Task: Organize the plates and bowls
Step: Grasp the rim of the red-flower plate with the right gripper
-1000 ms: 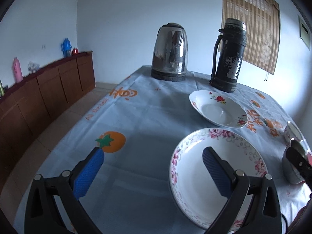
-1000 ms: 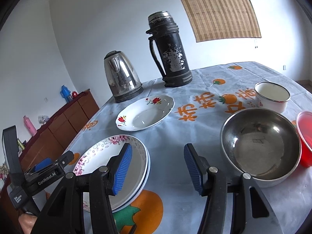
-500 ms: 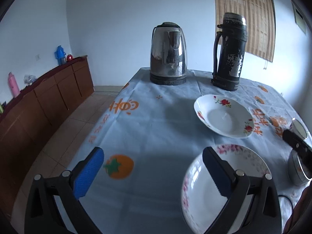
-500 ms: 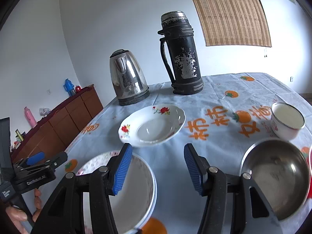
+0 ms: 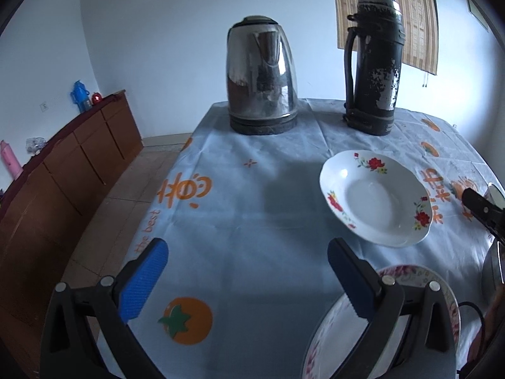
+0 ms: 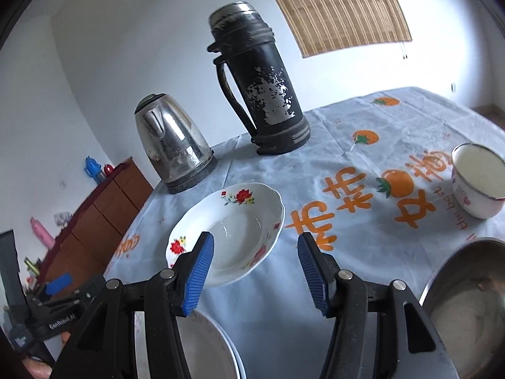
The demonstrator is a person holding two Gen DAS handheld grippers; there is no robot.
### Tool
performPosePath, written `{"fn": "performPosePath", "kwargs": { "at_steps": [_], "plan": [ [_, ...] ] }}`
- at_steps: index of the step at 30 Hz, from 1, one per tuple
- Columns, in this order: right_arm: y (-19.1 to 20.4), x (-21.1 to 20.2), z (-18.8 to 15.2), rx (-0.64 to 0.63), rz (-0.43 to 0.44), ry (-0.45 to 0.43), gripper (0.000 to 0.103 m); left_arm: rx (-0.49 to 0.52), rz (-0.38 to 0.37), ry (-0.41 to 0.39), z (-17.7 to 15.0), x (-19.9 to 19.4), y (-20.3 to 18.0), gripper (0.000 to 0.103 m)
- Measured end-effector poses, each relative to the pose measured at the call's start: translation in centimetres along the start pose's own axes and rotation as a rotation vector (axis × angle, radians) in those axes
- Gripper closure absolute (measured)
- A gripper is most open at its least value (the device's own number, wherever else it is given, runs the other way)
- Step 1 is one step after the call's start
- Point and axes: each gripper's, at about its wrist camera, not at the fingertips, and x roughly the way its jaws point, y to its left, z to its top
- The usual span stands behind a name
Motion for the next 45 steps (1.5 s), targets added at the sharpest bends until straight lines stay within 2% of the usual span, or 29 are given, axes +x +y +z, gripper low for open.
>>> {"fn": "performPosePath", "kwargs": {
  "at_steps": [8, 14, 16, 17, 19, 22, 25, 32, 34, 36, 41, 45],
  "plan": [
    [-0.9, 3.1, 1.1, 0.023, -0.020, 0.045, 0.045, 0.037, -0.062, 0.044, 2.6, 2.4, -0.9, 0.000],
    [-1.8, 5.0, 2.1, 0.037, -0.005, 0.087, 0.045, 0.083, -0.109, 0.175, 4.8, 6.1, -2.2, 0.000],
    [-2.1, 5.8, 2.3, 0.047, 0.002, 0.102, 0.045, 0.059, -0.160, 0.236, 5.2, 7.4, -2.3, 0.000],
    [-2.2, 6.1, 2.3, 0.044, 0.000, 0.107, 0.045, 0.028, -0.216, 0.278, 5.5, 8.4, -2.2, 0.000],
    [-2.4, 6.7, 2.4, 0.042, -0.004, 0.115, 0.045, -0.031, -0.264, 0.318, 5.7, 9.5, -1.9, 0.000],
    [-3.0, 7.6, 2.4, 0.066, 0.006, 0.136, 0.046, -0.106, -0.293, 0.346, 5.9, 11.0, -1.5, 0.000],
    [-3.5, 8.4, 2.5, 0.077, 0.011, 0.149, 0.052, -0.123, -0.292, 0.345, 6.1, 11.9, -1.6, 0.001],
    [-3.5, 9.9, 2.7, 0.071, 0.018, 0.172, 0.054, -0.132, -0.310, 0.366, 6.4, 13.9, -2.1, 0.001],
    [-3.4, 10.4, 2.7, 0.068, 0.022, 0.184, 0.061, -0.134, -0.316, 0.373, 6.4, 14.3, -2.4, 0.005],
    [-3.3, 10.8, 2.7, 0.064, 0.032, 0.202, 0.065, -0.139, -0.332, 0.387, 6.4, 14.9, -2.7, 0.010],
    [-3.2, 11.7, 2.3, 0.078, 0.063, 0.240, 0.065, -0.127, -0.330, 0.385, 6.3, 15.2, -3.7, 0.016],
    [-3.1, 12.4, 1.8, 0.087, 0.097, 0.283, 0.076, -0.087, -0.320, 0.365, 6.3, 15.0, -4.5, 0.035]
  ]
}}
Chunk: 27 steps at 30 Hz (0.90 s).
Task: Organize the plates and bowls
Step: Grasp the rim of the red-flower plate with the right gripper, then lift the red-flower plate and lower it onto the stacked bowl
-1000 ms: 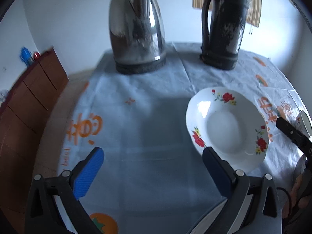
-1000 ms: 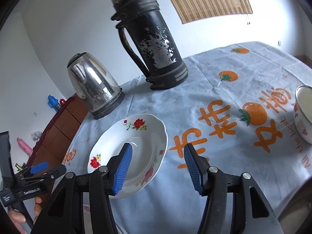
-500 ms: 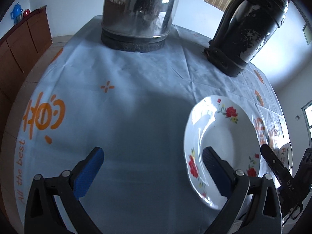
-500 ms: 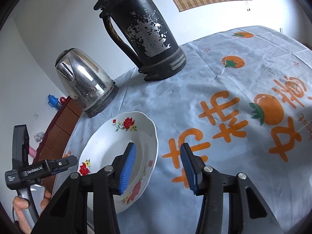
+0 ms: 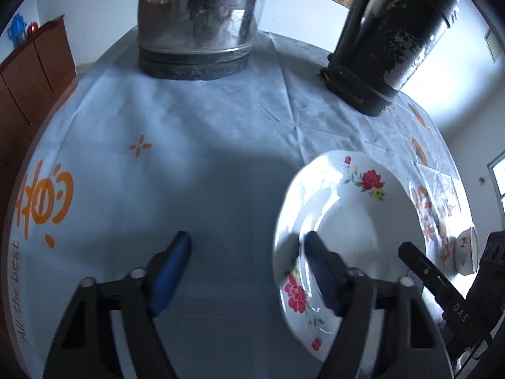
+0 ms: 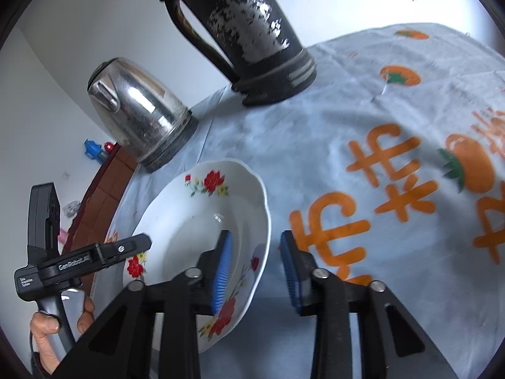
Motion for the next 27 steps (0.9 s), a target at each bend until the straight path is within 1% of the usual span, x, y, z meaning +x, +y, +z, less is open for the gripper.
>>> {"fn": "performPosePath", "kwargs": {
  "at_steps": [1, 2, 3, 4, 5, 6, 8, 9, 12, 14, 17, 20, 24, 27],
  "plan": [
    [0.2, 0.0, 0.0, -0.011, -0.004, -0.004, 0.076, 0.008, -0.009, 0.000, 0.0, 0.0, -0.1, 0.042],
    [0.5, 0.2, 0.0, -0.023, -0.004, 0.003, 0.078, 0.017, -0.020, 0.002, -0.1, 0.0, -0.4, 0.050],
    [0.8, 0.5, -0.1, -0.038, -0.003, 0.017, 0.082, 0.026, -0.033, 0.004, -0.2, 0.0, -0.6, 0.055],
    [1.0, 0.5, -0.2, -0.051, -0.015, 0.009, 0.082, 0.039, -0.050, 0.007, -0.3, 0.1, -0.9, 0.064],
    [1.2, 0.6, -0.2, -0.064, -0.027, 0.009, 0.083, 0.055, -0.068, 0.009, -0.5, 0.2, -1.4, 0.070],
    [1.4, 0.7, -0.2, -0.077, -0.039, 0.011, 0.087, 0.069, -0.061, 0.006, -0.6, 0.3, -1.8, 0.070],
    [1.6, 0.9, -0.2, -0.087, -0.034, 0.016, 0.087, 0.112, 0.004, -0.010, -0.9, 0.4, -2.9, 0.070],
    [1.6, 0.9, -0.2, -0.090, -0.034, 0.017, 0.087, 0.127, 0.024, -0.016, -1.0, 0.4, -3.2, 0.069],
    [1.2, 0.7, -0.2, -0.061, 0.004, 0.016, 0.089, 0.105, 0.012, -0.020, -1.1, 0.1, -2.6, 0.070],
    [1.4, 0.4, -0.1, -0.065, 0.014, 0.005, 0.089, 0.104, 0.012, -0.024, -1.2, -0.2, -2.4, 0.071],
    [2.3, -0.3, -0.3, -0.095, 0.009, -0.016, 0.089, 0.103, 0.032, -0.073, -1.7, -1.7, -2.5, 0.071],
    [2.9, -1.2, -0.5, -0.107, 0.027, -0.039, 0.089, 0.119, 0.062, -0.128, -2.3, -3.3, -3.0, 0.071],
    [3.4, -2.6, -0.6, -0.129, 0.049, -0.054, 0.089, 0.139, 0.102, -0.181, -3.4, -5.5, -3.5, 0.071],
    [4.1, -3.6, -0.9, -0.171, 0.063, -0.063, 0.089, 0.129, 0.120, -0.218, -4.3, -6.9, -3.6, 0.071]
  ]
}}
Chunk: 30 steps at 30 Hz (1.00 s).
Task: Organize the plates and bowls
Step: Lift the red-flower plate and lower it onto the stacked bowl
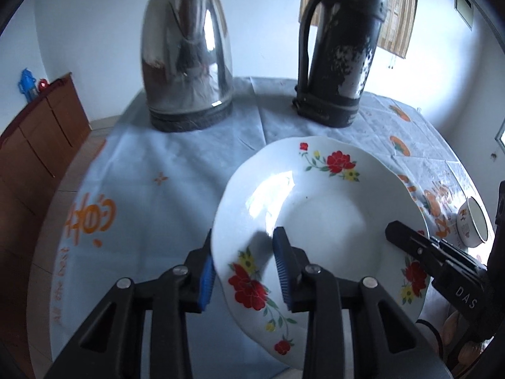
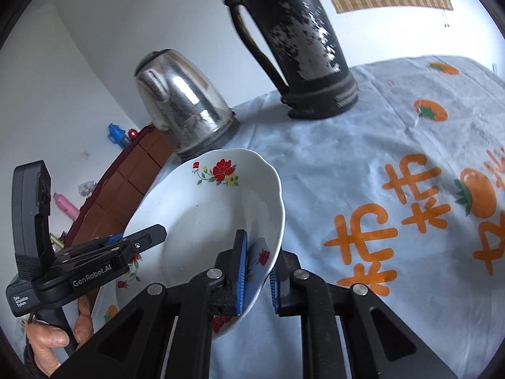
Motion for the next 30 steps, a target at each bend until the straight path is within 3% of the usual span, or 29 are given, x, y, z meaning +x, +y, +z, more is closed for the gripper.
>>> {"fn": "performPosePath", "kwargs": {
  "at_steps": [10, 30],
  "plan": [
    [2.1, -4.9, -1.5, -0.037, 0.039, -0.043, 0.088, 0.024, 0.047, -0.100, -2.8, -5.9, -1.3, 0.070],
    [4.8, -12.3, -8.5, -0.041, 0.059, -0.061, 0.088, 0.000, 0.093, -0.157, -10.4, -12.6, -2.0, 0.070]
  ]
}}
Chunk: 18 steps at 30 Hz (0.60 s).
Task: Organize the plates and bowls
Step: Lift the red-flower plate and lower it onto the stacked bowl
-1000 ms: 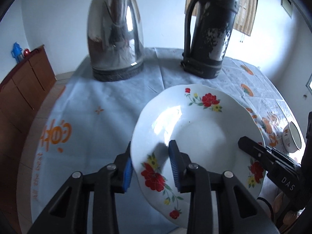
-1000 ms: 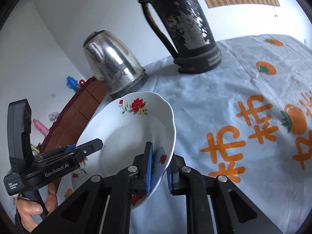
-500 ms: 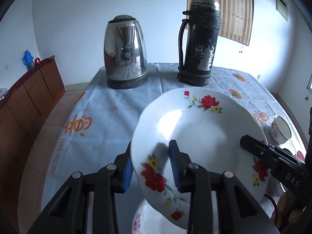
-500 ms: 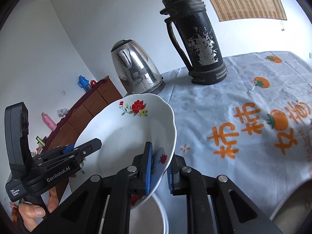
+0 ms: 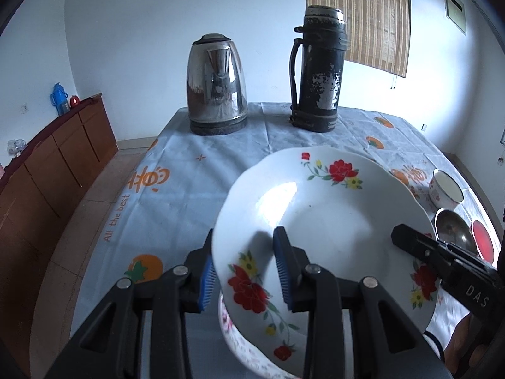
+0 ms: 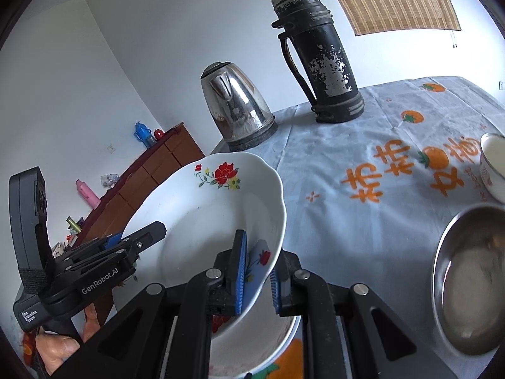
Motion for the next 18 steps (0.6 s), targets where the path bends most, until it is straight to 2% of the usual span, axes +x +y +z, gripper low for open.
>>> {"fn": "performPosePath", "kwargs": {
  "at_steps": [9, 15, 18],
  "plan": [
    [-0.4, -0.6, -2.7, 0.004, -0.017, 0.029, 0.088, -0.005, 0.026, 0.000, -2.8, 0.2, -0.6, 0.070],
    [-0.9, 0.2, -3.9, -0.002, -0.047, 0.062, 0.088, -0.044, 0.007, 0.028, -4.3, 1.7, -0.4, 0.070],
    [-0.9, 0.6, -4.4, -0.016, -0.051, 0.073, 0.088, 0.002, 0.064, 0.006, -4.8, 1.8, -1.1, 0.072]
  ]
}}
